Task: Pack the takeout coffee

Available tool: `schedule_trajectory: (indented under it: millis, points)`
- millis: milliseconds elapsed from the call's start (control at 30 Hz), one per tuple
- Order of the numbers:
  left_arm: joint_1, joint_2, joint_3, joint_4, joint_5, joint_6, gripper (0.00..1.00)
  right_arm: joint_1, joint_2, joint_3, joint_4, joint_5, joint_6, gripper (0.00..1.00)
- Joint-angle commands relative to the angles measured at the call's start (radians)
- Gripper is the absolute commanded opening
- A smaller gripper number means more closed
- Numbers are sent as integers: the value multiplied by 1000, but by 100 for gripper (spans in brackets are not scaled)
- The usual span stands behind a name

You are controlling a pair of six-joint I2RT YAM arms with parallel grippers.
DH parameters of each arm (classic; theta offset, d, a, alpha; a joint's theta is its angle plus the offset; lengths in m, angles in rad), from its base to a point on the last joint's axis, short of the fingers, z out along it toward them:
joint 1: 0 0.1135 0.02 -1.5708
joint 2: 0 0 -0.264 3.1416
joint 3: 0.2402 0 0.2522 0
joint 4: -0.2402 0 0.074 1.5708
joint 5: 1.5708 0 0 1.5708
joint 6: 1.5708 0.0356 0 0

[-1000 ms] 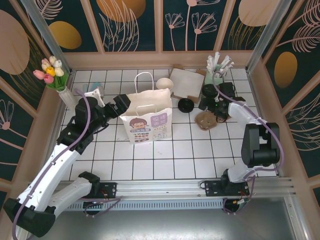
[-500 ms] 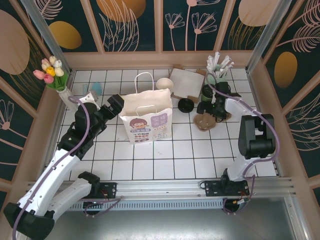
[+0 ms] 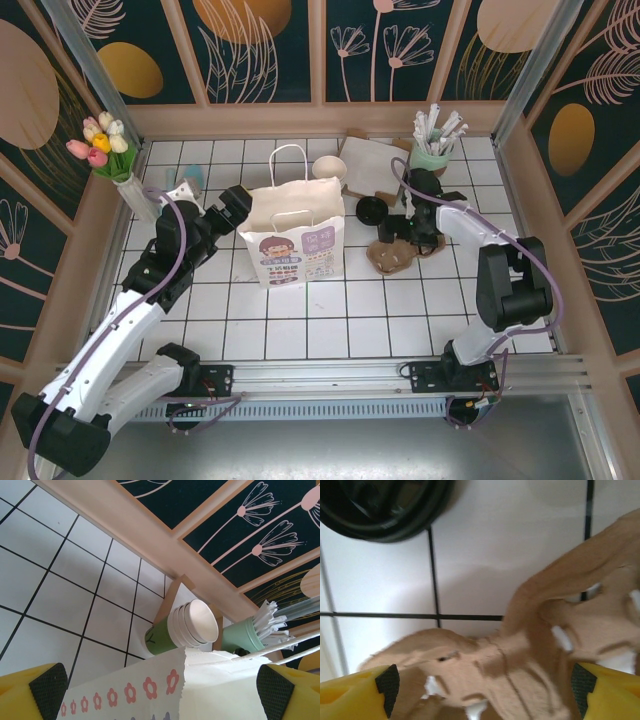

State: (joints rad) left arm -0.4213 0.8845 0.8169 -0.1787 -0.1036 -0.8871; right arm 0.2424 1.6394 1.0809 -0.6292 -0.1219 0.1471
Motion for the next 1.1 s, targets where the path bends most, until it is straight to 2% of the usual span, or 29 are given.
schedule_trajectory:
  millis: [0,133,300,500,700,800,867,933,1033,1067]
  points:
    - [0,-20,-9,27,-16,11,99,20,19,7,-83,109,-113,88]
    - [1,-40,-25,30,-34,2,98,23,20,3,-81,72,-155,84]
    - [0,-44,-30,30,-41,1,98,28,74,-1,-64,90,-154,71]
    - [1,-45,-36,28,-41,0,99,47,91,11,-44,160,-146,68]
    - [1,-42,-47,38,-45,-5,99,71,80,26,-66,227,12,51]
    - [1,-32,-42,43,-42,1,99,91,75,52,-107,239,133,48]
    - [1,-24,-39,46,-38,7,98,95,73,64,-124,201,216,47]
    - [1,-18,-36,48,-38,13,98,103,82,73,-131,143,259,48]
    - [1,-6,-35,54,-36,23,98,147,113,109,-148,141,308,51]
    - [1,-3,-35,60,-35,25,98,159,125,118,-144,107,319,52]
